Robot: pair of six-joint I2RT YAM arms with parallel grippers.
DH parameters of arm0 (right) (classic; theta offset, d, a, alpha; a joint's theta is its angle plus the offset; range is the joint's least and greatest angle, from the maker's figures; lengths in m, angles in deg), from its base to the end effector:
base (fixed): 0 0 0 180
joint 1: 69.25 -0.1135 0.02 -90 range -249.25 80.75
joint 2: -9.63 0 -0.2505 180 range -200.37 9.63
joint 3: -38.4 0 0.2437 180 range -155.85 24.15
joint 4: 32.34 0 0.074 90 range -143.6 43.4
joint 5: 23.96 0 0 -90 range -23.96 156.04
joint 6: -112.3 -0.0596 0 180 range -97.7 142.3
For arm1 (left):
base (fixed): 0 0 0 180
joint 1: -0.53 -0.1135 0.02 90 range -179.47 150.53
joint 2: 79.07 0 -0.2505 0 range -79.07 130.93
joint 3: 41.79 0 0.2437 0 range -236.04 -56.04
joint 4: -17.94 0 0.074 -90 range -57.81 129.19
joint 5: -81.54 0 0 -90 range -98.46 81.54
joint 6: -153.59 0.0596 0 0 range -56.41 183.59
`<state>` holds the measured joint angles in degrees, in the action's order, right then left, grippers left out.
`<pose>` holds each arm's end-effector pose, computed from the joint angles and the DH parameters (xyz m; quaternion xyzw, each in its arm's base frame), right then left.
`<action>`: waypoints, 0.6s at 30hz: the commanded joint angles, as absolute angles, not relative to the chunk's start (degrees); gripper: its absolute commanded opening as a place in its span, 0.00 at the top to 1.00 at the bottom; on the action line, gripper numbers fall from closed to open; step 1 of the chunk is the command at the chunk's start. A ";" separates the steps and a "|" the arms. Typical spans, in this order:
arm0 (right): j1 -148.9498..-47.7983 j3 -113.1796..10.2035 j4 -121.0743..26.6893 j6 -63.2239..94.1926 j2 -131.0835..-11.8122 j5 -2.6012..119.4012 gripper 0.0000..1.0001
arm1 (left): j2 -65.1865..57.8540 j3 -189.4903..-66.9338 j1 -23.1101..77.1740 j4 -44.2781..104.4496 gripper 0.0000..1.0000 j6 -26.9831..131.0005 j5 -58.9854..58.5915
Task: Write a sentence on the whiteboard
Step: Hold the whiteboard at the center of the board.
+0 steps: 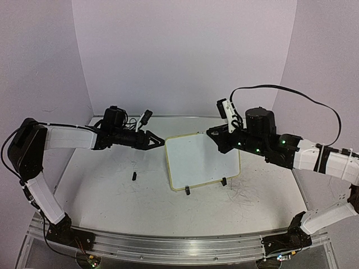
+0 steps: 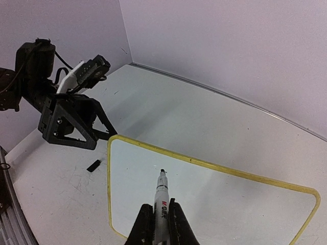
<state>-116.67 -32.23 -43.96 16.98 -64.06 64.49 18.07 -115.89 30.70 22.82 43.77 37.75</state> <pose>0.2168 0.2384 0.3071 -0.2920 0.7358 0.2809 0.5426 0.3045 -0.2268 0.2127 0.2726 0.7666 -0.5051 0.2878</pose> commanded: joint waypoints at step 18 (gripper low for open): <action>-116.84 -31.91 -39.83 19.53 -65.16 61.98 1.00 | 22.30 -121.87 33.76 19.18 0.72 48.26 41.09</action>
<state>-116.67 -31.97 -42.80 18.32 -64.69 62.70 23.45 -120.47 33.92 21.56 45.98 39.97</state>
